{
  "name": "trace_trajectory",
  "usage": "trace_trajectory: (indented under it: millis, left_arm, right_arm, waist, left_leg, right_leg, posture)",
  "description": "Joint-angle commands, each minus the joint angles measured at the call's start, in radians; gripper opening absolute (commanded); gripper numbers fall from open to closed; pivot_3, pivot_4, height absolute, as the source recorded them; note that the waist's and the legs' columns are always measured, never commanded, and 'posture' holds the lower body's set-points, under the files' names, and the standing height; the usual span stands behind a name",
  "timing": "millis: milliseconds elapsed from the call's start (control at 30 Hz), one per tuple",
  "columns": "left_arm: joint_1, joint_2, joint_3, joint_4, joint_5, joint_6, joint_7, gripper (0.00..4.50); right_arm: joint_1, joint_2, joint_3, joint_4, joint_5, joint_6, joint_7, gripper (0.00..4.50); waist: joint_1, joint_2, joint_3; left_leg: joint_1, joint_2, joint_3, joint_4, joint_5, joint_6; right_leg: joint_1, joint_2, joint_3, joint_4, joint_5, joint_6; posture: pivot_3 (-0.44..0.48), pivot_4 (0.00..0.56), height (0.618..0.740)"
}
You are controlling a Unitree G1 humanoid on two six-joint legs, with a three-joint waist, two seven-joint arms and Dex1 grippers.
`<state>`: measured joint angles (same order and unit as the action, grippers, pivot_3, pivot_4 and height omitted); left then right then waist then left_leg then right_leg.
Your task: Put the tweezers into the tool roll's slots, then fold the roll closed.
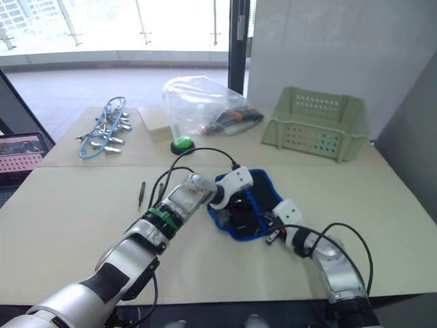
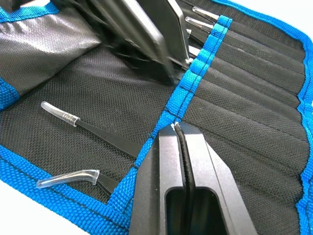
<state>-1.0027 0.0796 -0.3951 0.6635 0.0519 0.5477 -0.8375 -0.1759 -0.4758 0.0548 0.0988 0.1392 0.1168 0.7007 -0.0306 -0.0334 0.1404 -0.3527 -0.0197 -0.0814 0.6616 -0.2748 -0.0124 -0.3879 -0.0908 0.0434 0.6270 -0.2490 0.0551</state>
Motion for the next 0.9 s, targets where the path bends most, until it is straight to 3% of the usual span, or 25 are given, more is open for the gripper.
trace_trajectory:
  millis: [33,167,200,400,500,567,667,767,900]
  left_arm:
    - [0.049,0.071,0.061,-0.233,-0.049,0.133,-0.033,3.05]
    - [0.120,0.146,0.175,-0.419,-0.107,0.204,0.006,4.40]
    - [0.138,0.176,0.211,-0.446,-0.113,0.194,0.019,4.48]
    - [0.253,0.312,0.417,-0.558,-0.181,0.123,0.083,4.48]
    - [0.400,0.364,0.592,-0.652,-0.237,0.021,0.128,4.48]
    - [0.501,0.413,0.637,-0.679,-0.199,-0.072,0.172,4.48]
    - [0.664,0.419,0.756,-0.787,-0.288,-0.065,0.176,4.48]
    - [0.830,0.417,0.825,-0.890,-0.294,-0.087,0.215,4.48]
    - [1.080,0.320,0.933,-1.023,-0.332,-0.143,0.284,4.48]
  right_arm:
    - [0.037,0.016,0.083,0.081,-0.039,0.043,0.038,0.00]
    - [0.016,0.025,0.094,0.096,-0.045,0.046,0.041,0.00]
    - [0.011,0.027,0.097,0.101,-0.046,0.046,0.043,0.00]
    - [-0.015,0.032,0.115,0.136,-0.053,0.032,0.070,0.00]
    - [-0.042,0.033,0.118,0.151,-0.056,0.005,0.085,0.00]
    - [-0.050,0.033,0.122,0.156,-0.059,0.000,0.095,0.00]
    - [-0.054,0.027,0.131,0.182,-0.066,-0.014,0.114,0.00]
    - [-0.059,0.025,0.135,0.207,-0.069,-0.029,0.128,0.00]
    - [-0.080,0.043,0.152,0.253,-0.077,-0.048,0.144,0.00]
  waist:
    - [-0.006,0.000,0.000]
    - [-0.011,0.000,0.000]
    - [-0.012,0.000,0.000]
    - [-0.023,0.000,0.000]
    - [-0.026,0.000,0.000]
    - [-0.032,0.000,0.000]
    - [-0.031,-0.001,0.000]
    - [-0.030,-0.002,-0.001]
    - [-0.030,-0.004,-0.002]
  left_leg:
    - [0.000,0.000,0.000,0.000,0.000,0.000]
    - [0.000,0.001,-0.001,0.000,0.000,0.000]
    - [0.000,0.001,-0.001,0.000,0.000,0.000]
    - [0.005,0.002,0.000,-0.002,0.000,0.000]
    - [0.006,0.002,0.000,-0.002,0.000,0.000]
    - [0.007,0.003,-0.001,-0.002,0.000,0.000]
    - [0.008,0.004,-0.002,-0.004,0.000,0.000]
    - [0.009,0.004,-0.002,-0.004,-0.002,-0.001]
    - [0.013,0.006,-0.001,-0.004,-0.003,-0.002]
  right_leg:
    - [0.000,0.000,0.000,0.000,0.000,0.000]
    - [0.000,0.000,0.000,0.001,0.000,0.000]
    - [0.000,0.000,0.000,0.001,0.000,0.000]
    - [0.000,0.001,0.001,0.002,0.000,-0.001]
    - [0.000,0.001,0.001,0.002,0.000,-0.001]
    - [0.000,0.000,0.002,0.002,0.001,-0.003]
    - [0.000,0.000,0.003,0.002,0.001,-0.003]
    - [0.000,0.000,0.003,0.001,0.002,-0.004]
    - [0.002,0.000,0.003,0.001,0.003,-0.005]
  posture:
    - [0.000,0.150,0.740]
    - [0.000,0.150,0.740]
    - [0.000,0.150,0.740]
    - [0.000,0.150,0.740]
    - [0.000,0.150,0.740]
    - [0.000,0.150,0.740]
    - [0.000,0.150,0.740]
    - [0.000,0.150,0.740]
    - [0.000,0.150,0.740]
